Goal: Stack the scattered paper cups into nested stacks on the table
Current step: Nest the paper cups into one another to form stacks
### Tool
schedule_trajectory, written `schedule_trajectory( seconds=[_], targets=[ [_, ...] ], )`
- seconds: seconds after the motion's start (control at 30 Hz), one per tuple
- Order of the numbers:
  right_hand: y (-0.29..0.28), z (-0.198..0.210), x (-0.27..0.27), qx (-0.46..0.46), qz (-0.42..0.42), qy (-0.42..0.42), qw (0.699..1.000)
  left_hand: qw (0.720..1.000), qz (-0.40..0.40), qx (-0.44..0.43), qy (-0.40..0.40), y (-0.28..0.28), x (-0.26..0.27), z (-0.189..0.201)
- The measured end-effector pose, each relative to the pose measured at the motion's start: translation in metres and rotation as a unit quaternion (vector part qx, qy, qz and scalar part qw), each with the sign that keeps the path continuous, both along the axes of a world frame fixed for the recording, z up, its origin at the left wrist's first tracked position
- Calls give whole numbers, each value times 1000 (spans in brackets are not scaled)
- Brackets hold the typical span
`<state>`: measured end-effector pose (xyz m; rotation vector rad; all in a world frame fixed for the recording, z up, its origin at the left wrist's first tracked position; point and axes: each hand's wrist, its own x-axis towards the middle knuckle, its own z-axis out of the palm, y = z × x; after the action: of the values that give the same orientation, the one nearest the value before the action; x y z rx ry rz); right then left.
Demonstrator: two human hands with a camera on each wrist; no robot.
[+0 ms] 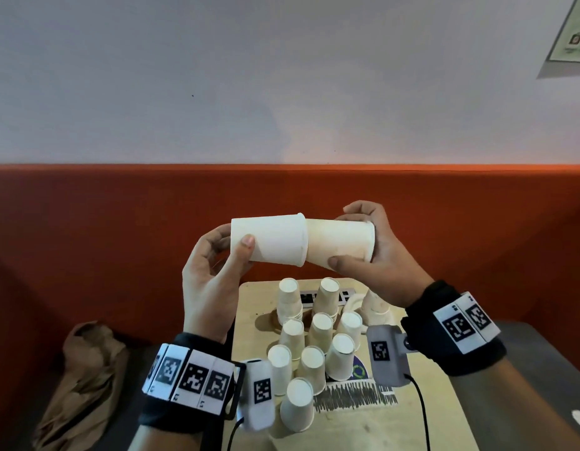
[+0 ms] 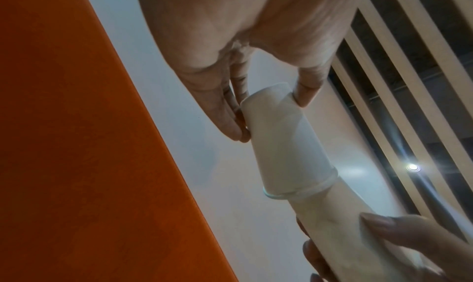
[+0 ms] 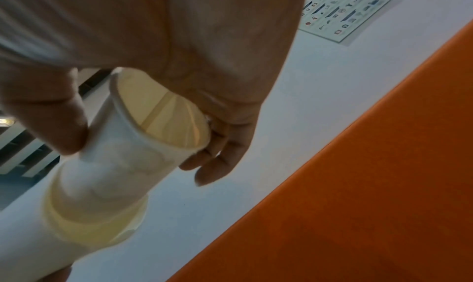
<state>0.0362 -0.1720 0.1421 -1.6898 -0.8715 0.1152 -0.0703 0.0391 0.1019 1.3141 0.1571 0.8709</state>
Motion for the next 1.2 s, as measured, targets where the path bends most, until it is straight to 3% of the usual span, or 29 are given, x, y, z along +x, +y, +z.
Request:
schedule_trajectory(
  seconds=[0.5,0.8,0.97,1.2],
  targets=[
    [17,-17,3,10,39,60,997,999,-41,23,23,-8,4,-5],
    [43,-35,-10,5,45,94,995,991,-50,121,31,-25,10,-6],
    [53,-50,-13,71,46,137,987,993,-82,68,54,-30,20,-19],
    [38,-57,-6,-1,25,82,996,957,-127,250,71,-13,25,-17]
  ],
)
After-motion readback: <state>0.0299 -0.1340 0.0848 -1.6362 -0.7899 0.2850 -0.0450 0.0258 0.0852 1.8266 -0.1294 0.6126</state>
